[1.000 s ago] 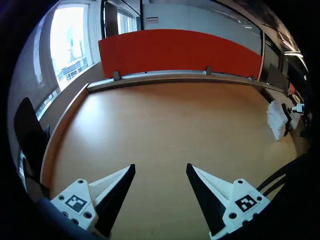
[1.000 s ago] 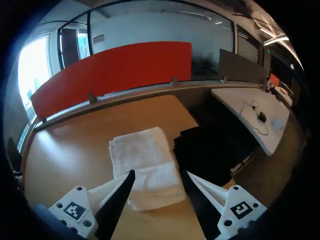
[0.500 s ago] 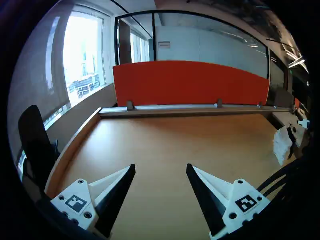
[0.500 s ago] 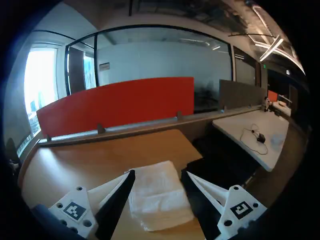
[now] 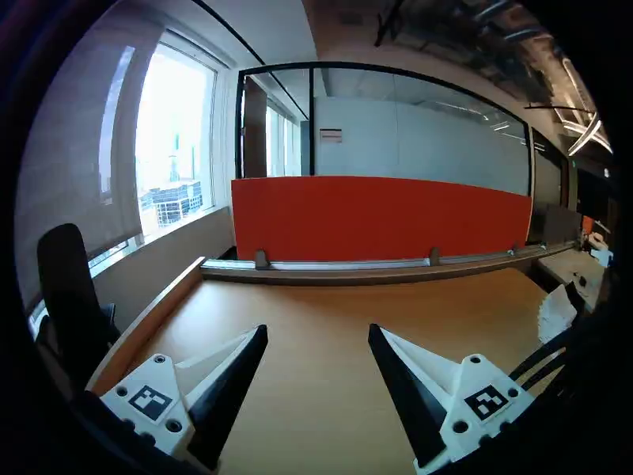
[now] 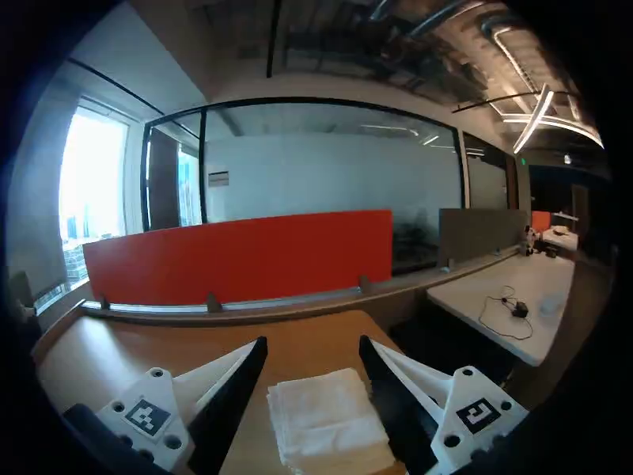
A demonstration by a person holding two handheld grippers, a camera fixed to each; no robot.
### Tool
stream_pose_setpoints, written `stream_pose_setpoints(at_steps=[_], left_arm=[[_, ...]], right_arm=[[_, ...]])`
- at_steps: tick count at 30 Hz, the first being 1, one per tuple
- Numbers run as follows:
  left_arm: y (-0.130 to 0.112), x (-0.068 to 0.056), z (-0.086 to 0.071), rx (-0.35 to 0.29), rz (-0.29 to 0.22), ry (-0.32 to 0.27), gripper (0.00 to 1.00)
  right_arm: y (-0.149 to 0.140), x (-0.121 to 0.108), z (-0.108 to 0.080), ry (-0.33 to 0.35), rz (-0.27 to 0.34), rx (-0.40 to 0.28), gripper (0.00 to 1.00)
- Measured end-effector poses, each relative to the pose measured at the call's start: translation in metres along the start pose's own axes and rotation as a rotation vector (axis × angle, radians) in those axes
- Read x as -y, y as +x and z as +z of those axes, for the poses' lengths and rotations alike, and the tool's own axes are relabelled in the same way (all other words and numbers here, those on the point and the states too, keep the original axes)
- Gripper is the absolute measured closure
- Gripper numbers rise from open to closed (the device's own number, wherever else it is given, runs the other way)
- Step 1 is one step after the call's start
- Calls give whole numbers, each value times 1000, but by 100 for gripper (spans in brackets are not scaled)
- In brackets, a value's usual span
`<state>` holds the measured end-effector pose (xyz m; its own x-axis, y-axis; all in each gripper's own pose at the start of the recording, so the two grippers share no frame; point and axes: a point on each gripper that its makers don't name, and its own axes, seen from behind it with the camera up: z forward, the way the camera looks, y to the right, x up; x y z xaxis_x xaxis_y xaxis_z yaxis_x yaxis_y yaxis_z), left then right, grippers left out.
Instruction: Fold towel
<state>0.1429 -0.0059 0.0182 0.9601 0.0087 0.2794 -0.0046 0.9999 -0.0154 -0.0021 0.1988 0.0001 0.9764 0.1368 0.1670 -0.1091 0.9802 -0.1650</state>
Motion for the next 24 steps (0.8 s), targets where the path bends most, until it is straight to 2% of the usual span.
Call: stream_pose_setpoints(at_steps=[6,24], left_arm=[[4,-3,-2,-17,-3,-8,5],[22,-10,-5,-74,-35,-40,6]], right_arm=[[11,27,-2,38,-27,-21,10],[33,130,-10,162,-47,-81,6]])
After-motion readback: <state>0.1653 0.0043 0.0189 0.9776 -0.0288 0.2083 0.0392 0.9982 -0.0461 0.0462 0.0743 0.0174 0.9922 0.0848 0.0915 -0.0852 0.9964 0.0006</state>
